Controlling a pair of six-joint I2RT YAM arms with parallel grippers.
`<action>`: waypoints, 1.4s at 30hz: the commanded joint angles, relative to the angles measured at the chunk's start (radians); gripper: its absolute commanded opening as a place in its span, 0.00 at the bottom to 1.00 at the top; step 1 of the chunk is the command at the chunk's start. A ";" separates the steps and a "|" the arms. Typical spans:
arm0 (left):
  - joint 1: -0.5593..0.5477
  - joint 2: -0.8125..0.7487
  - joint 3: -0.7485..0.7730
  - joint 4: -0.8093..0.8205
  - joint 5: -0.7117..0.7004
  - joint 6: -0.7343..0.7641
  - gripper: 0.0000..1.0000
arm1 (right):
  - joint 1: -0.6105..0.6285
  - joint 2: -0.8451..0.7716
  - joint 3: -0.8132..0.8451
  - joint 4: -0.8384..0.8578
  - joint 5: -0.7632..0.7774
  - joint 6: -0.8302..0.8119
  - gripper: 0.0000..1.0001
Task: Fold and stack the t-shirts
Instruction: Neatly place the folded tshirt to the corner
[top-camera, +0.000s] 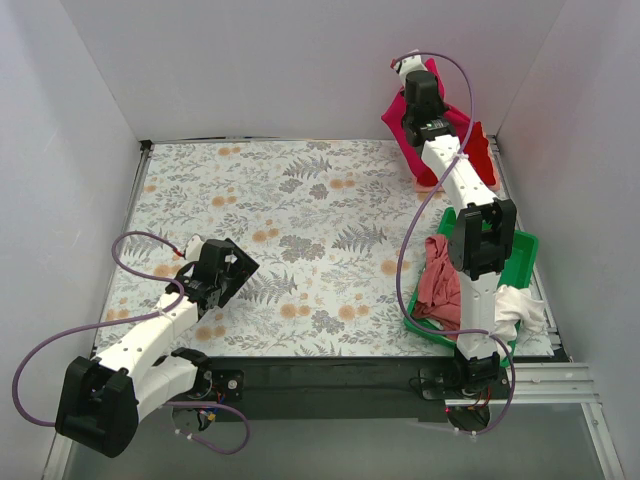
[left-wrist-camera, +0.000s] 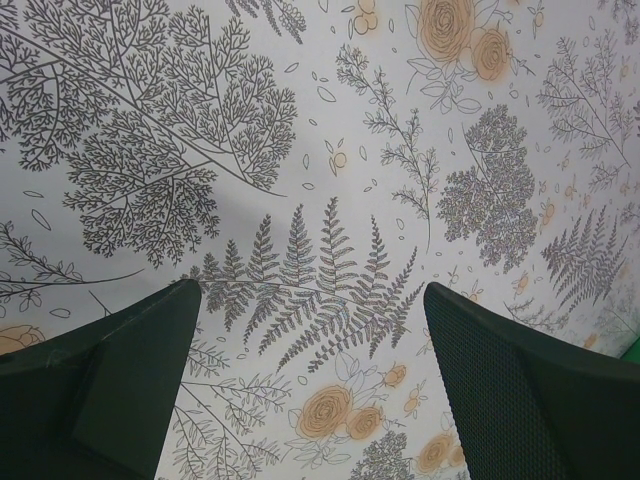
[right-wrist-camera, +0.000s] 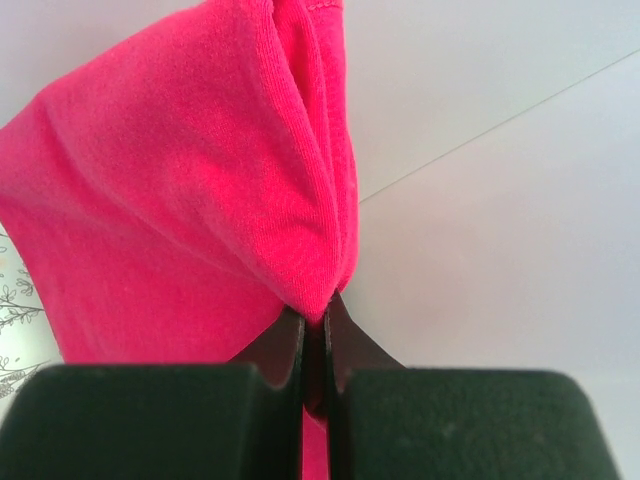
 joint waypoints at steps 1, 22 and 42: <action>-0.004 -0.011 0.023 -0.013 -0.034 -0.006 0.94 | -0.010 -0.056 0.055 0.093 0.033 -0.023 0.01; -0.004 0.102 0.055 -0.001 -0.047 -0.002 0.94 | -0.095 0.040 0.009 0.117 0.022 0.012 0.01; -0.004 0.057 0.048 0.004 -0.060 0.026 0.95 | 0.005 -0.087 0.012 0.105 0.033 0.029 0.01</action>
